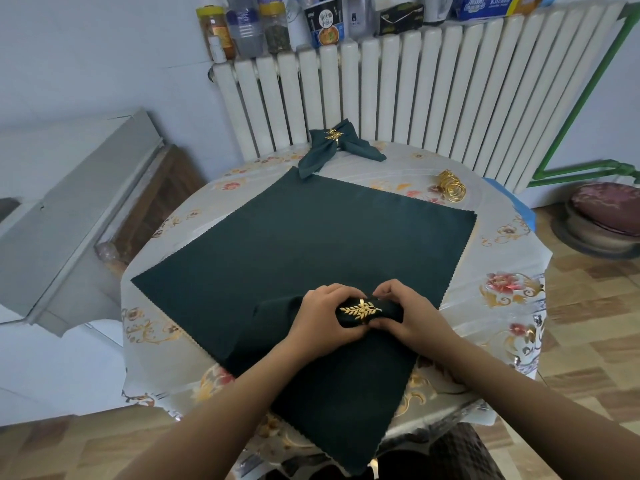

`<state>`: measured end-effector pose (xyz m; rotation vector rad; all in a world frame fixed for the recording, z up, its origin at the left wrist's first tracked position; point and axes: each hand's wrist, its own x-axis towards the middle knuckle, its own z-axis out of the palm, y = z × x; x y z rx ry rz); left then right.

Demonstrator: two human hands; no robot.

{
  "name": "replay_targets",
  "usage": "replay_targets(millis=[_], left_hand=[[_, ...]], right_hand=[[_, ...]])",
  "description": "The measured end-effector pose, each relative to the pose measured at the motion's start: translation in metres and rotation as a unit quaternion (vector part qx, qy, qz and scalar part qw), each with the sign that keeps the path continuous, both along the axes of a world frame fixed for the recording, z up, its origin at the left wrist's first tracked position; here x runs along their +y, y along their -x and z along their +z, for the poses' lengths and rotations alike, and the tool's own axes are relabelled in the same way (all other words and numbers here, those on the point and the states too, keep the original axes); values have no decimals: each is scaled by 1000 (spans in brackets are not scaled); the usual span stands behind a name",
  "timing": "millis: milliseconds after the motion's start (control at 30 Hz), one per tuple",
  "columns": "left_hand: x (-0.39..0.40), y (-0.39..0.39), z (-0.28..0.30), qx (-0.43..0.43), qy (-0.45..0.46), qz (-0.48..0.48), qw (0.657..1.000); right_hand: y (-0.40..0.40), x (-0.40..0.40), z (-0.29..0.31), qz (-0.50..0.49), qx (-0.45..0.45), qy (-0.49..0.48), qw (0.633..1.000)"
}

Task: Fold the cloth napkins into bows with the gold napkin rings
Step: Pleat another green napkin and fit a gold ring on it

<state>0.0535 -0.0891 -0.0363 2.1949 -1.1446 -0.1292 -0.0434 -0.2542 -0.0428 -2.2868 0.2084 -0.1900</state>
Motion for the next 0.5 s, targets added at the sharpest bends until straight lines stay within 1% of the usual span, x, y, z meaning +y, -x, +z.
replay_targets(millis=[100, 167, 434, 501], left_hand=[[5, -8, 7, 45, -35, -10, 998], [11, -12, 10, 61, -60, -15, 996], [30, -25, 18, 51, -108, -15, 993], [31, -23, 19, 14, -118, -13, 993]], right_hand=[[-3, -2, -4, 18, -18, 8, 1000], [-4, -3, -6, 20, -21, 11, 1000], [-6, -4, -10, 26, -20, 12, 999], [-6, -5, -11, 22, -17, 14, 1000]])
